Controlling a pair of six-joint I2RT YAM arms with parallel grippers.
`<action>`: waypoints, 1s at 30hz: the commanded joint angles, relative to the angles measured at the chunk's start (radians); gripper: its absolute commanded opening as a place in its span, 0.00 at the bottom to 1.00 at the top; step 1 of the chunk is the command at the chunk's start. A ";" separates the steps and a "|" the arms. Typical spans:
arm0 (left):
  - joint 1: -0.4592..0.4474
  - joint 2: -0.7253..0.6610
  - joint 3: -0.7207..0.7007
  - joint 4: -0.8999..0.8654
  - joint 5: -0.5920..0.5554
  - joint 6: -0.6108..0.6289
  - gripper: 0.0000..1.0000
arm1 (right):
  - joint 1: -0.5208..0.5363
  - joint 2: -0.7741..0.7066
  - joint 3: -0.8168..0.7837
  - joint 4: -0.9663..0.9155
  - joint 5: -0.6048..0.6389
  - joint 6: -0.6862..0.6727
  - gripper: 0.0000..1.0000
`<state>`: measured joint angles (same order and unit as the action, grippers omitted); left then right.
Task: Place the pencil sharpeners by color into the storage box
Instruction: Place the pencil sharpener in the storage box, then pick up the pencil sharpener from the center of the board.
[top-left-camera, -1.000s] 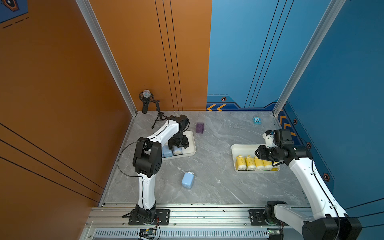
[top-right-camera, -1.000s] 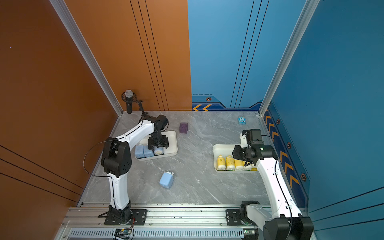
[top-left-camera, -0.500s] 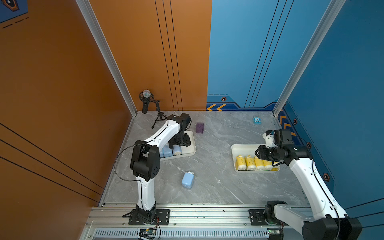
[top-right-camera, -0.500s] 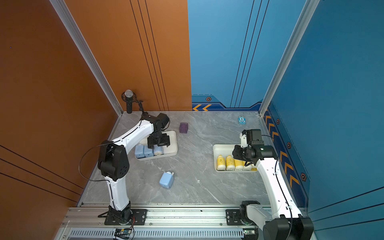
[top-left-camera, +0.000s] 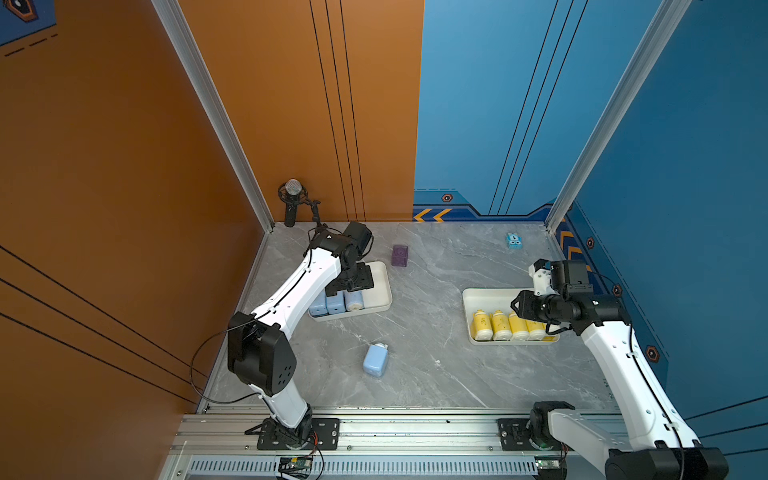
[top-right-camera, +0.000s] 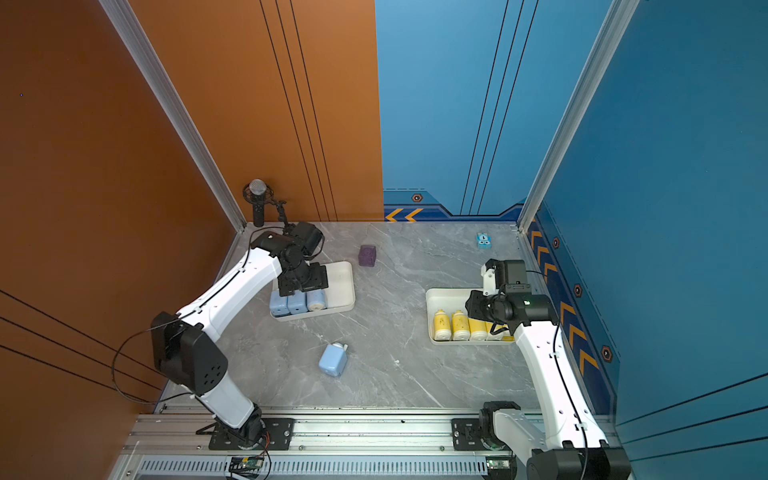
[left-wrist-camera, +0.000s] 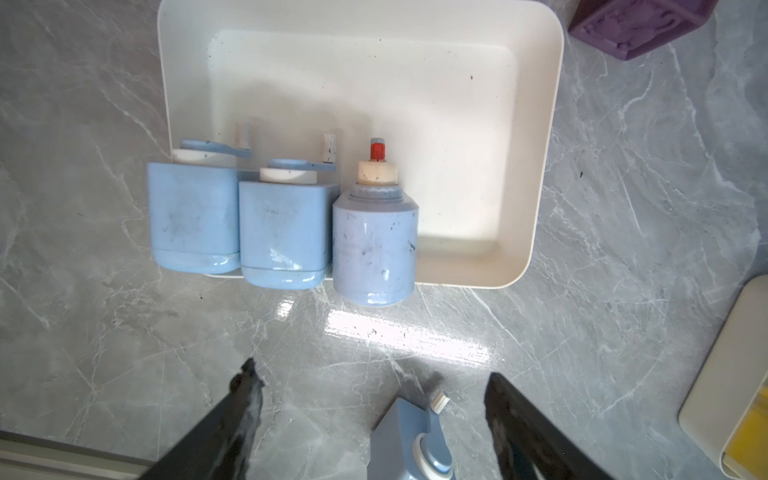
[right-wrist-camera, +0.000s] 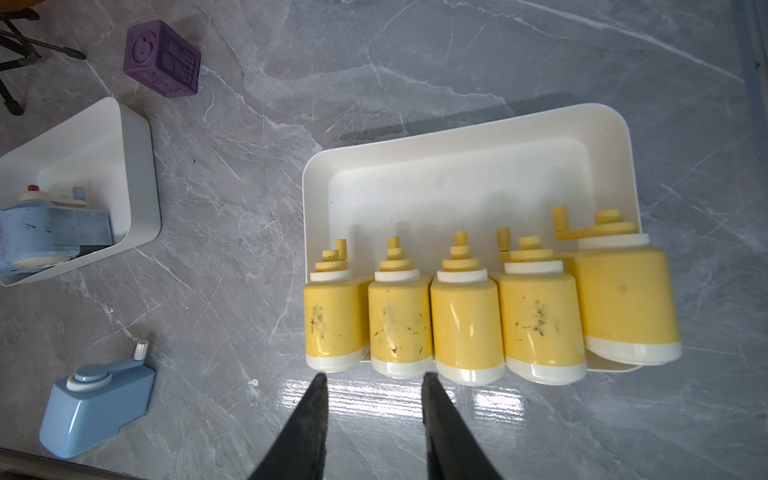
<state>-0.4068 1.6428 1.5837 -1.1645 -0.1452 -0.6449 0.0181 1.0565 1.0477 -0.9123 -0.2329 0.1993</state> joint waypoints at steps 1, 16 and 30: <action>-0.026 -0.077 -0.034 -0.026 -0.041 0.003 0.85 | -0.010 0.000 -0.003 -0.010 -0.011 0.000 0.39; -0.272 -0.130 -0.242 -0.019 -0.052 0.078 0.91 | -0.029 0.038 -0.005 -0.024 0.018 -0.001 0.39; -0.361 -0.177 -0.305 -0.005 -0.013 0.097 0.99 | -0.032 0.065 0.002 -0.024 0.021 -0.004 0.39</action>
<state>-0.7559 1.4948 1.3071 -1.1622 -0.1722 -0.5499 -0.0078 1.1122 1.0477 -0.9157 -0.2317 0.1993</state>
